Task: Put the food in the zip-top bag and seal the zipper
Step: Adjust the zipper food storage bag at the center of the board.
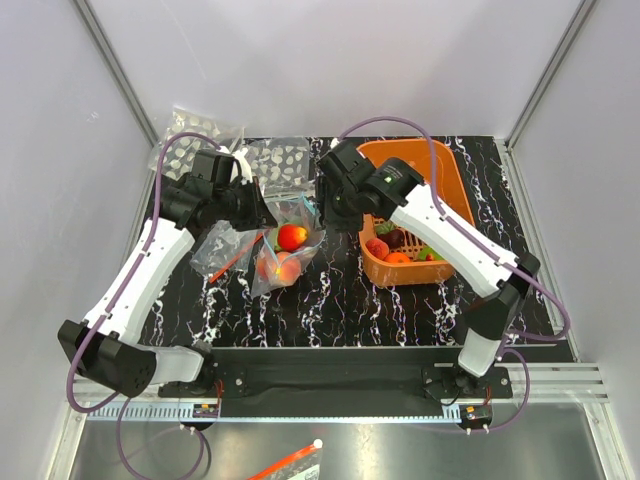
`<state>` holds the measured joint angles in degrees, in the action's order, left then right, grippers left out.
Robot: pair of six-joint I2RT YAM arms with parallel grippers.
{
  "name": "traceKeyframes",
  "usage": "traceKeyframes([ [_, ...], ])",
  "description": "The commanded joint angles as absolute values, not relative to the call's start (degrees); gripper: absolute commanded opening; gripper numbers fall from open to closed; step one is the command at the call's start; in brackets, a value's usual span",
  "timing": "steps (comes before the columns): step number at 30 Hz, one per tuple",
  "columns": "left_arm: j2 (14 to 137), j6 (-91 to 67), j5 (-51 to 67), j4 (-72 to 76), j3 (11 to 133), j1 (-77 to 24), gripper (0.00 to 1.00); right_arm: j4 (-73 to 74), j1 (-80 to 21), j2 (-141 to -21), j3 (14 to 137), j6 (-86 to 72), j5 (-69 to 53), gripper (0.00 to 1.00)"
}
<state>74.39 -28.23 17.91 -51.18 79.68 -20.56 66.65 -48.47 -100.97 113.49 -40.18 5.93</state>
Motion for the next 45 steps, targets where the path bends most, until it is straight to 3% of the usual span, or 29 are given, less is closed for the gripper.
traceKeyframes([
  [1, 73.3, -27.3, 17.4, -49.9, 81.2, -20.3, 0.0, 64.7, -48.3, -103.3, 114.6, -40.8, 5.6, 0.56],
  [3, 73.2, -27.2, 17.2, -50.4, 81.5, -20.2, 0.0, 64.4, -48.0, -104.1, 115.3, -40.6, 5.2, 0.5],
  [5, 72.7, -27.5, 17.5, -50.1, 81.0, -20.2, 0.0, 64.4, -47.6, -105.9, 118.3, -40.8, 3.3, 0.36],
  [6, 72.5, -27.6, 17.5, -49.9, 80.8, -20.2, 0.0, 65.2, -47.5, -106.6, 119.9, -40.4, 2.9, 0.21],
  [10, 72.9, -26.9, 17.0, -50.3, 80.4, -20.1, 0.0, 70.0, -47.6, -111.5, 130.8, -37.9, 3.2, 0.0],
  [14, 75.0, -24.4, 9.9, -55.0, 82.3, -20.0, 0.0, 71.7, -47.8, -112.9, 140.3, -35.0, 5.3, 0.0],
  [23, 78.7, -17.8, -12.2, -62.7, 81.8, -17.2, 0.0, 74.4, -47.5, -112.2, 134.9, -36.7, 7.0, 0.0],
  [29, 79.6, -17.1, -8.2, -62.0, 84.2, -14.5, 0.0, 69.8, -44.7, -107.1, 124.9, -38.6, 6.6, 0.0],
  [34, 77.1, -20.4, 2.3, -57.5, 83.8, -14.5, 0.0, 64.4, -45.5, -109.4, 128.2, -37.2, 0.3, 0.0],
  [36, 77.1, -20.5, 2.5, -57.6, 83.5, -14.5, 0.0, 65.2, -45.9, -111.7, 131.2, -36.3, 0.3, 0.06],
  [38, 77.0, -20.0, 1.1, -58.1, 83.1, -14.5, 0.0, 66.5, -45.4, -112.4, 133.0, -35.7, 0.5, 0.34],
  [41, 76.6, -19.4, 0.8, -57.9, 81.5, -14.4, 0.0, 68.5, -43.4, -111.9, 132.4, -35.1, 1.3, 0.54],
  [45, 75.4, -19.9, 3.0, -55.6, 79.6, -14.4, 0.0, 66.4, -38.9, -105.1, 125.5, -36.1, 0.4, 0.59],
])
